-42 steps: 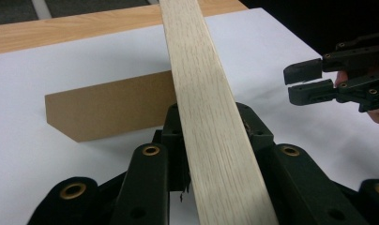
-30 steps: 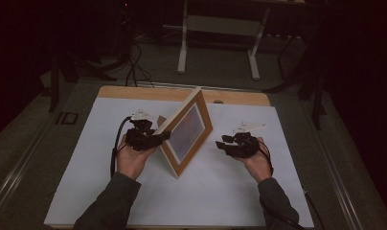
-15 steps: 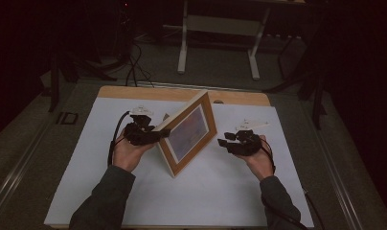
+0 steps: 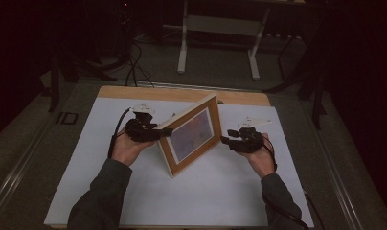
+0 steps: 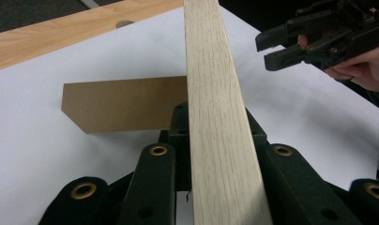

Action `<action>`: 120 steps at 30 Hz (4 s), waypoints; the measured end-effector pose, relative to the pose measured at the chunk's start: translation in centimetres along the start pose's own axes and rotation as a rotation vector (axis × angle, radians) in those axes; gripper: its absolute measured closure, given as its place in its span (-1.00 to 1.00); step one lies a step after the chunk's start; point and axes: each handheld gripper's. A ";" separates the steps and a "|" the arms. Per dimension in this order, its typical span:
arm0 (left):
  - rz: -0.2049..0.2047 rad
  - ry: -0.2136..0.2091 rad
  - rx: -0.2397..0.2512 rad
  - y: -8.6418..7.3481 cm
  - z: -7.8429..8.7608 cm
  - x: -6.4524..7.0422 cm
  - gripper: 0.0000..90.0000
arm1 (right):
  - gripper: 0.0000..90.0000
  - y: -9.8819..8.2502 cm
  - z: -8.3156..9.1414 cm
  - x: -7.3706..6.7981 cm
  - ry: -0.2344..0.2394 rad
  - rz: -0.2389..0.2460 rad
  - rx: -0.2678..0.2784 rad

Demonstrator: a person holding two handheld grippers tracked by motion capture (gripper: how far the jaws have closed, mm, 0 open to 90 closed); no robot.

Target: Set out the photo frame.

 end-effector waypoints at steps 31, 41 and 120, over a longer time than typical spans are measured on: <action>-0.081 -0.120 -0.013 0.5 -0.5 -1.9 0.67 | 0.15 1.9 -0.5 1.6 -0.024 -0.017 0.007; -0.113 -0.154 -0.017 0.8 -0.8 -2.3 0.67 | 0.11 2.7 -0.8 2.3 0.001 -0.047 0.011; -0.003 0.058 0.051 -4.0 -1.5 -1.0 0.45 | 0.22 3.1 -2.2 4.3 0.217 -0.094 -0.018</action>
Point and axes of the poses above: each handheld gripper's, and its own axes: z roughly backward along the jaws, y roughly out of its top, x roughly to its right, and after that the axes turned 12 degrees about -z, right-handed
